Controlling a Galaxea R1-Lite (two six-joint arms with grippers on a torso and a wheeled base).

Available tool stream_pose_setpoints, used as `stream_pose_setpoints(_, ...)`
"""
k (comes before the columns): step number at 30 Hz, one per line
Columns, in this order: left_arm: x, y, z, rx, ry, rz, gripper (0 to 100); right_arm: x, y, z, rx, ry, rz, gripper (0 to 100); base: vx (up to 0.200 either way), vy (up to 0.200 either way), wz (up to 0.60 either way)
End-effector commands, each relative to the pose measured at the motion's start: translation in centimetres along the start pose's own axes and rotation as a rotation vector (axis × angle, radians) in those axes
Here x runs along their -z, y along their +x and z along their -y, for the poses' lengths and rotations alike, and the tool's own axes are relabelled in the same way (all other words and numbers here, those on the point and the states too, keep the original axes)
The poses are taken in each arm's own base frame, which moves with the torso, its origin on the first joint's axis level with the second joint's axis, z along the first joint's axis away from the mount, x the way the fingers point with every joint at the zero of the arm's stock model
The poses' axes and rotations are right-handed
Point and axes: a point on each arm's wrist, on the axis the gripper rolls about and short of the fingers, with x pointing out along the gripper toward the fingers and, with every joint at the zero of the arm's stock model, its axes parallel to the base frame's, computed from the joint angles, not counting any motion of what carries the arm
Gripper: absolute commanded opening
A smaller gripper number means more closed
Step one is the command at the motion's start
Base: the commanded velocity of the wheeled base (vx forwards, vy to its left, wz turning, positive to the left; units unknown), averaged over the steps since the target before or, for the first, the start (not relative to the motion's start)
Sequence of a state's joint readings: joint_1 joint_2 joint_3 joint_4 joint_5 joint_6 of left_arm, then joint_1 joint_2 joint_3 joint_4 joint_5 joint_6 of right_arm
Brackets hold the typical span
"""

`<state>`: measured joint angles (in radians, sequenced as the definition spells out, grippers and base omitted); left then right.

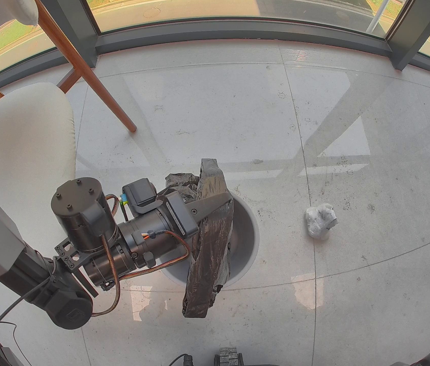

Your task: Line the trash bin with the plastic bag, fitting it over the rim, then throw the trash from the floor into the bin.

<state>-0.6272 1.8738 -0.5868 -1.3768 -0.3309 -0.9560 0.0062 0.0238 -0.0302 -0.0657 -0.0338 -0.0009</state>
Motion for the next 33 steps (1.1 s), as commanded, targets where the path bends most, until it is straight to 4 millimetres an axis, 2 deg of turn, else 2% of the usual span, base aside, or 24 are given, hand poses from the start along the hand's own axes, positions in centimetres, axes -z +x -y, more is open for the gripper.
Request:
stream_pose_setpoints(1, 0.3, 0.0, -0.3, -0.015, -0.005, -0.006, 0, -5.0, 3.4, -0.2, -0.136, 0.032, 0.007, 100, 0.0, 0.0, 0.0)
stream_pose_setpoints(4, 0.3, 0.0, -0.3, -0.014, -0.006, -0.003, 0, -5.8, 4.6, -0.8, -0.325, 0.075, -0.057, 100, 0.0, 0.0, 0.0)
stream_pose_setpoints(6, 0.3, 0.0, -0.3, -0.013, -0.004, -0.003, 0, -5.9, 5.1, -1.1, -0.364, 0.105, -0.092, 100, 0.0, 0.0, 0.0)
stream_pose_setpoints(8, 0.7, 0.1, 0.1, -0.003, -0.002, -0.016, 0, -7.1, 6.5, -2.1, -0.466, 0.258, -0.186, 100, 0.0, 0.0, 0.0)
stream_pose_setpoints(13, 0.7, 0.0, 0.3, 0.002, -0.001, -0.016, 0, -8.4, 8.4, -3.5, -0.522, 0.345, -0.281, 100, 0.0, 0.0, 0.0)
stream_pose_setpoints(24, 1.0, -0.2, 0.4, 0.004, -0.001, -0.03, 0, -8.5, 11.7, -5.8, -0.643, 0.385, -0.462, 100, 0.0, 0.0, 0.0)
stream_pose_setpoints(26, 1.0, -0.2, 0.4, 0.005, -0.001, -0.031, 0, -8.6, 12.8, -6.7, -0.68, 0.424, -0.519, 100, 0.0, 0.0, 0.0)
stream_pose_setpoints(33, 1.6, -0.1, 0.7, -0.008, -0.014, -0.066, 0, -8.6, 14.9, -8.3, -0.729, 0.547, -0.658, 100, 0.0, 0.0, 0.0)
